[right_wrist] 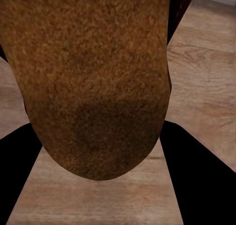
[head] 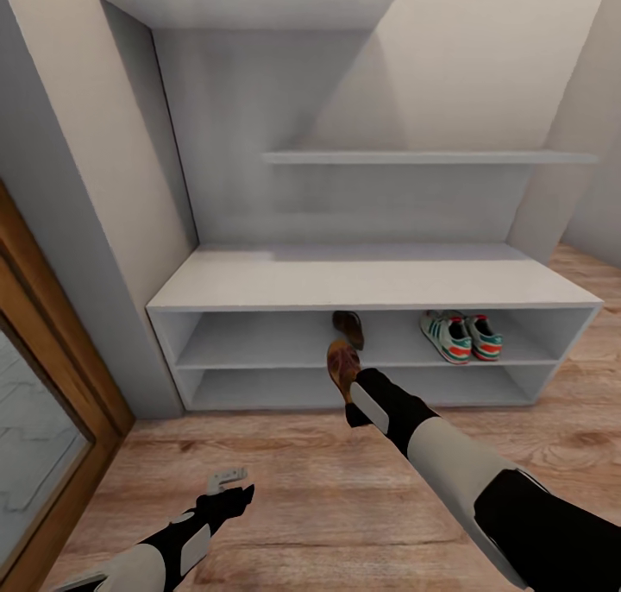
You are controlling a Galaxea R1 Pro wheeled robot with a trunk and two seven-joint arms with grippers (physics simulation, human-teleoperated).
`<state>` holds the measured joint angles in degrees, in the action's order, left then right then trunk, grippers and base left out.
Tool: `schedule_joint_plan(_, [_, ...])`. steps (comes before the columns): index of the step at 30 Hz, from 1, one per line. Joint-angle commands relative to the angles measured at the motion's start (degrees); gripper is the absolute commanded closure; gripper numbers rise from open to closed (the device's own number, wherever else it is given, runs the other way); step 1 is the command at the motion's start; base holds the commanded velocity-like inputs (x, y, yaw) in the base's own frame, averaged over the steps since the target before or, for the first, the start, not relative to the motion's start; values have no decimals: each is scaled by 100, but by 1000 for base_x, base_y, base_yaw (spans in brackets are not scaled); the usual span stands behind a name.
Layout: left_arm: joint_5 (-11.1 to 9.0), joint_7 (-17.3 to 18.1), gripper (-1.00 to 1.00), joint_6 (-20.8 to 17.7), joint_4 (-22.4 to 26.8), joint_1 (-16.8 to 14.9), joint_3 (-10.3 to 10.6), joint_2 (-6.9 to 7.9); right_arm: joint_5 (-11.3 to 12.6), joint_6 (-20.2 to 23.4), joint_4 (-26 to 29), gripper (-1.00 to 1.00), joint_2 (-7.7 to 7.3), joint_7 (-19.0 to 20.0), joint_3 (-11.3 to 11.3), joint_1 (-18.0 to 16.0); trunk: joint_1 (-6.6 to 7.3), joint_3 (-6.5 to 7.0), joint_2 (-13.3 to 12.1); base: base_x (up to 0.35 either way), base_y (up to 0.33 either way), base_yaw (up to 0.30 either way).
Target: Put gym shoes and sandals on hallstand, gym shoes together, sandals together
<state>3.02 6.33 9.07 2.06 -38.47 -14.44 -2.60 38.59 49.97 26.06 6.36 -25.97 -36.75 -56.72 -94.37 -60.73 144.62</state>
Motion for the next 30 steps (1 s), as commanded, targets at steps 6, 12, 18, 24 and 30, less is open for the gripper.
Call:
schedule_joint_plan(6, [32, 18, -100, 12, -4, -3, -46, -1, 74, -10, 3, 100, 0, -41, -55, -6, 0, -5, 2, 34, 76, 0])
schedule_joint_plan(12, [32, 18, -100, 14, -4, -3, -49, -2, 78, -13, 3, 100, 4, -38, -53, -6, 0, -5, 2, 6, 136, 0])
schedule_joint_plan(18, [32, 18, -100, 13, -4, -3, -47, -4, 78, -14, 1, 100, -2, -32, -47, -6, 0, -5, 2, 1, 116, 0])
schedule_joint_plan(24, [32, 18, -100, 15, -7, -3, -49, -3, 66, -88, -147, 100, -21, 156, -44, -6, 0, -5, 2, 0, 29, 0])
schedule_joint_plan(30, [32, 18, -100, 15, -12, -3, -50, -4, 55, -355, -517, 100, -33, 601, -43, -6, 0, -5, 2, 0, 4, 0])
